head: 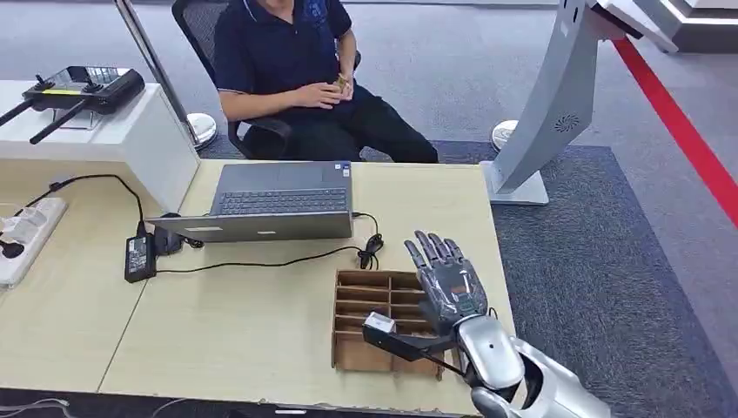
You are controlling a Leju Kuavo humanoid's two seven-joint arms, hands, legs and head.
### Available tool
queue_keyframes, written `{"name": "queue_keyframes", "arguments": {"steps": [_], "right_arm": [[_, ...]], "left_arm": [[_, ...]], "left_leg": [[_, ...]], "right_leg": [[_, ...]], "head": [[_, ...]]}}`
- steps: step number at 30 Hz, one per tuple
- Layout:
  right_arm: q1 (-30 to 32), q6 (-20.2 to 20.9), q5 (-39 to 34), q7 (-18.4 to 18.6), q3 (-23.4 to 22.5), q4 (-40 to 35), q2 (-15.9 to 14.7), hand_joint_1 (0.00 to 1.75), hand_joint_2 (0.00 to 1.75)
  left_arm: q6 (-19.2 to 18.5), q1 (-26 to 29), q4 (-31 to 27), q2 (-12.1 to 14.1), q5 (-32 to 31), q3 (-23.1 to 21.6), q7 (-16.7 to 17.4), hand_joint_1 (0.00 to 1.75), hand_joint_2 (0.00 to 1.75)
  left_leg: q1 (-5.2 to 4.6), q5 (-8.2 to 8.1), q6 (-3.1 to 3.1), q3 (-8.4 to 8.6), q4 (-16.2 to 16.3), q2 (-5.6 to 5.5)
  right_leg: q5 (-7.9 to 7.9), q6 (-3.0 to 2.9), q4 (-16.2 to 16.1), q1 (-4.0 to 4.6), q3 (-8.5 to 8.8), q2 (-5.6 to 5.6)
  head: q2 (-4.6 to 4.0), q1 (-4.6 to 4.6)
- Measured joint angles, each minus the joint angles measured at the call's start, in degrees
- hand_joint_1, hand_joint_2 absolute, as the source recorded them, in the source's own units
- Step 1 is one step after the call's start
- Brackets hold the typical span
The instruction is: Pass the card to the sensor for recognition and then transmit it.
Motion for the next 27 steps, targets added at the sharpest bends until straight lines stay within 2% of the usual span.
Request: {"name": "queue_keyframes", "arguments": {"steps": [3,9,11,27], "right_arm": [[0.0,0.0,0.0,0.0,0.0,0.3,0.2,0.23,1.75],[-0.1,1.2,0.1,0.0,0.0,0.3,0.2,0.23,1.75],[-0.2,2.0,0.2,0.0,0.0,0.3,0.2,0.28,1.75],[-1.5,5.3,0.7,0.2,0.4,0.0,-0.5,0.24,1.75]], "left_arm": [[0.0,0.0,0.0,0.0,0.0,0.0,0.0,0.0,1.75],[0.0,0.0,0.0,0.0,0.1,0.0,0.0,0.0,1.75],[0.0,0.0,0.0,0.0,0.2,0.0,0.0,0.0,1.75],[0.0,0.0,0.0,0.0,0.3,0.0,0.0,0.0,1.75]], "left_leg": [[0.0,0.0,0.0,0.0,0.0,0.0],[0.0,0.0,0.0,0.0,0.0,0.0],[0.0,0.0,0.0,0.0,0.0,0.0],[0.0,0.0,0.0,0.0,0.0,0.0]], "right_leg": [[0.0,0.0,0.0,0.0,0.0,0.0],[0.0,0.0,0.0,0.0,0.0,0.0],[0.0,0.0,0.0,0.0,0.0,0.0],[0.0,0.0,0.0,0.0,0.0,0.0]], "head": [[0.0,0.0],[0.0,0.02],[0.0,0.02],[0.0,0.0]]}}
